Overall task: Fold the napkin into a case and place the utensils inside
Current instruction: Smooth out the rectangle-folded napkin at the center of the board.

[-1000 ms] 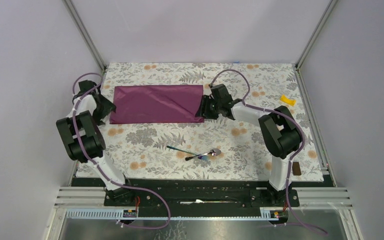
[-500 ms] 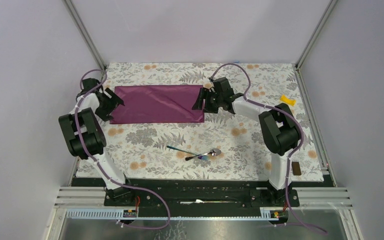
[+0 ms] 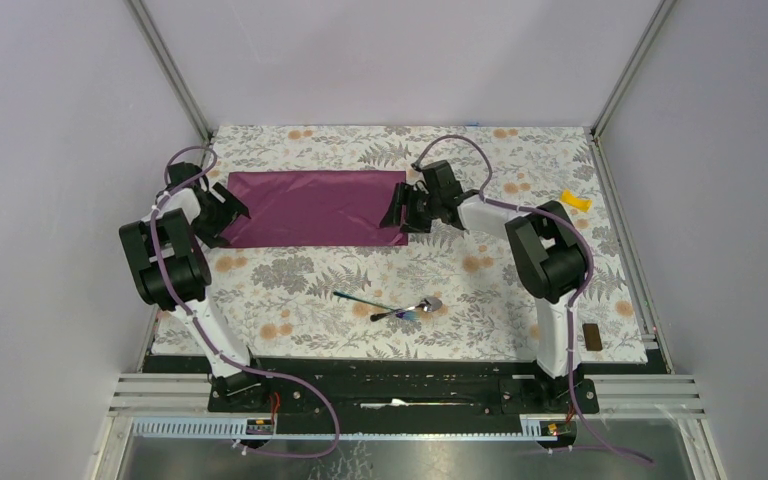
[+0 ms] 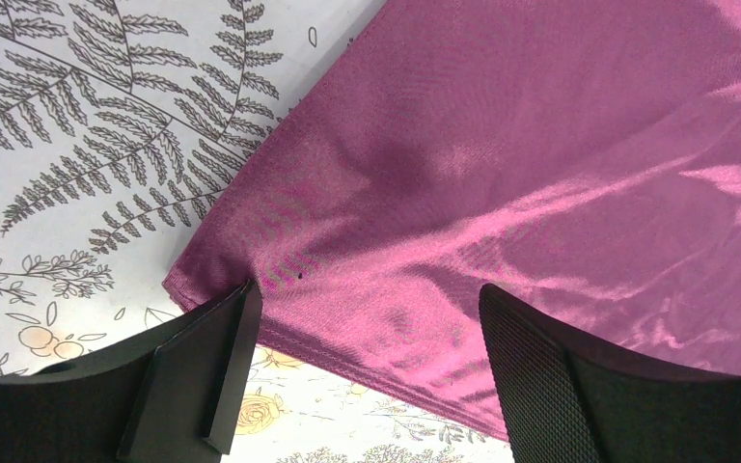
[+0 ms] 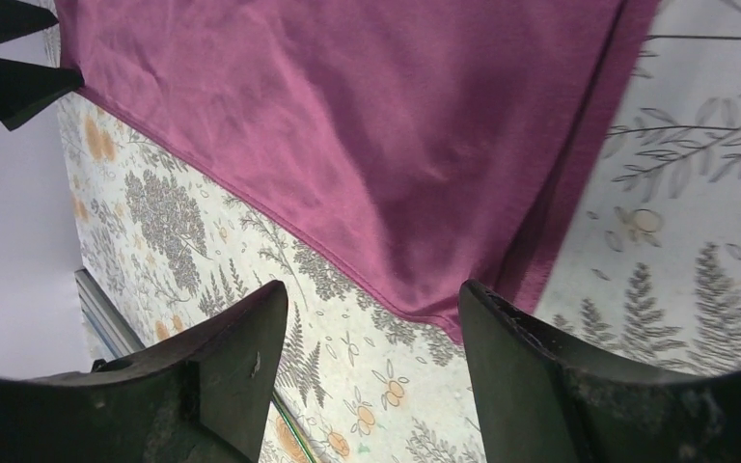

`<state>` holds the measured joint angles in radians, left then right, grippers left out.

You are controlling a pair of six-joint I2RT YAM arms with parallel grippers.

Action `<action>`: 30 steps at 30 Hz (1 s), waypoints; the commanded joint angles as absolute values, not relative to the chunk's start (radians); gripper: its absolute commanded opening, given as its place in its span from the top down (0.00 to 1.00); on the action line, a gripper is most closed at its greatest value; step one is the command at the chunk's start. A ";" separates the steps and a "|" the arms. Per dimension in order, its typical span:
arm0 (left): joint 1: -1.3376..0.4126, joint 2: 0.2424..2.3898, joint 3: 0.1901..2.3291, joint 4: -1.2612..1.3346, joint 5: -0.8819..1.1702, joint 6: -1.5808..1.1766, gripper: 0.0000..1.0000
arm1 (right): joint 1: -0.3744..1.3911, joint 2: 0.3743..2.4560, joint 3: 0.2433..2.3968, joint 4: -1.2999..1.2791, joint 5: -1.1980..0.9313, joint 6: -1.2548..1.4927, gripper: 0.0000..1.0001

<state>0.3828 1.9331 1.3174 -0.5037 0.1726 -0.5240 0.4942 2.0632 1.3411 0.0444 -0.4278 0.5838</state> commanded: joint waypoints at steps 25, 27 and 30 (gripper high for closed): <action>0.400 1.793 1.245 -0.384 0.231 -0.501 0.04 | 0.502 2.114 1.392 0.019 -0.291 0.582 0.28; 0.402 1.802 1.248 -0.388 0.228 -0.501 0.04 | 0.499 2.119 1.398 0.016 -0.289 0.582 0.28; 0.404 1.810 1.251 -0.397 0.214 -0.502 0.04 | 0.498 2.126 1.400 0.010 -0.278 0.588 0.28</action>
<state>0.3954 1.8278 1.2480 -0.4175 0.2356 -0.5156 0.5014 2.1128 1.3933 0.0273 -0.3138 0.5827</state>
